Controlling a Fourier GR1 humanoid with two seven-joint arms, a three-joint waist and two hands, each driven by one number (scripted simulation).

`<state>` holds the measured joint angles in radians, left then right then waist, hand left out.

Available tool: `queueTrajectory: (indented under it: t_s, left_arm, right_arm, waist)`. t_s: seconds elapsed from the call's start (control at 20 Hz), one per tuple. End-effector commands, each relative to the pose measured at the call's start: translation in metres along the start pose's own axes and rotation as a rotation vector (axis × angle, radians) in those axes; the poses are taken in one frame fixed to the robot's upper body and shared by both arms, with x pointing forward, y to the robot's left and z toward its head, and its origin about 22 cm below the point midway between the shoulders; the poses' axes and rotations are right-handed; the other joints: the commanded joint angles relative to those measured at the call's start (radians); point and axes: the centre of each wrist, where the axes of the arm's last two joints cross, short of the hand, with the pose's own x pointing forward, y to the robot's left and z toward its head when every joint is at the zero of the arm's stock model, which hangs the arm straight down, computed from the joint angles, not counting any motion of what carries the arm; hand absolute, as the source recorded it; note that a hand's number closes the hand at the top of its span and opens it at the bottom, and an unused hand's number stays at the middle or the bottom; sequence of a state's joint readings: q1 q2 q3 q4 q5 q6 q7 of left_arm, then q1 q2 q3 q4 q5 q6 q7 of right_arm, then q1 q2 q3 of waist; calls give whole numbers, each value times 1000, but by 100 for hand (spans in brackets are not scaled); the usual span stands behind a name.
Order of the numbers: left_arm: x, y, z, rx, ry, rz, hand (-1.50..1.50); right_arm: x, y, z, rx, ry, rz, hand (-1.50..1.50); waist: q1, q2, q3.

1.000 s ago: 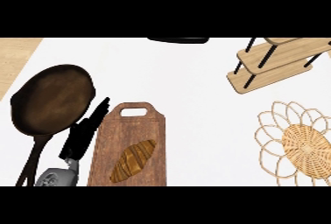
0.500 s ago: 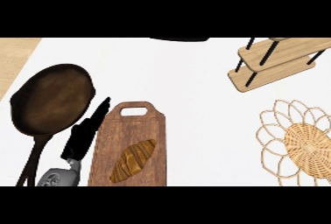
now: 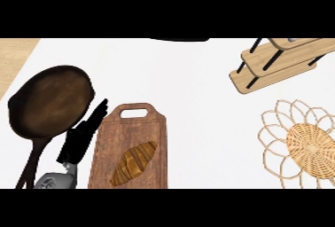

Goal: Pick the pear from the placemat and place it in the tiered shelf

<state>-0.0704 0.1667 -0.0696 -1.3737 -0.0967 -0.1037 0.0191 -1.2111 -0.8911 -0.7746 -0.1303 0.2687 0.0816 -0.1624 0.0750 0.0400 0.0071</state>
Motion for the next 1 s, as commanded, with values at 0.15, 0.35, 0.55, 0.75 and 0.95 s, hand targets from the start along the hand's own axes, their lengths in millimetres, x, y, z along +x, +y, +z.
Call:
queueTrajectory:
  t_s: [0.15,0.35,0.55,0.75,0.95]
  left_arm:
    - [-2,-12,-1,-4,25,17,0]
    - [-7,0,3,1,35,24,0]
    - [-4,8,1,19,35,9,0]
    - [2,0,0,1,21,0,0]
    - [2,-7,2,-2,15,27,0]
  right_arm:
    - [-4,-86,21,-78,14,31,-150]
    - [-4,-116,32,-53,-15,52,-150]
    - [-10,-139,43,-4,-26,84,-150]
    - [8,-152,46,20,-51,100,-150]
    - [-8,-162,54,47,-14,160,-150]
  waist:
    - [-18,4,3]
    - [-15,5,4]
    - [-20,3,6]
    - [-5,1,5]
    - [0,0,6]
